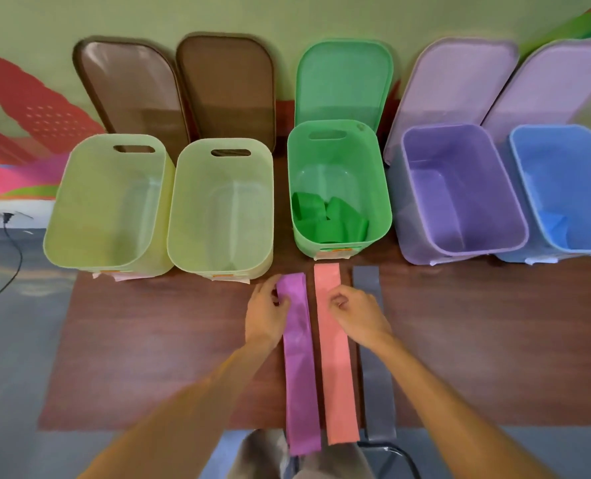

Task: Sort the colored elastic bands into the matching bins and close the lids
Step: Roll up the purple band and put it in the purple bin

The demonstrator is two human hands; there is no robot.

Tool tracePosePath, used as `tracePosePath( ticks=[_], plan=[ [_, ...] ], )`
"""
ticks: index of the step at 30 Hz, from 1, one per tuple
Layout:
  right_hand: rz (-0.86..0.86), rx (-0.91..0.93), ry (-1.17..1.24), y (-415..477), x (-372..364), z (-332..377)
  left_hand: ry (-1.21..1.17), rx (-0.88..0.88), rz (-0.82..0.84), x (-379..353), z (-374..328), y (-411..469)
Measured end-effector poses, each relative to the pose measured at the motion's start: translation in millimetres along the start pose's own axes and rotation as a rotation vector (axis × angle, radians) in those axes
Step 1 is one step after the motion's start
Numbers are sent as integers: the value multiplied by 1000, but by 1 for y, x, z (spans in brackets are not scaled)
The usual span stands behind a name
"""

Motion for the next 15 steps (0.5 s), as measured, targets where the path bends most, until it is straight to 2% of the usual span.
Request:
tracePosePath(
  ticks=[8,15],
  plan=[
    [71,26,41,13,-5,-1,34,0,-167,8,0,-1],
    [52,74,32,21,-4,8,-8,-33,-136,7,-2,1]
  ],
)
Point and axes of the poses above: each hand's wrist, its own y-axis towards the middle knuckle, its own x-axis out of the back of the hand, z = x × y, the point moved 9 cm from there along y, towards the middle knuckle, and after that the axes turned 10 degrees about z, right-handed, at the moved point
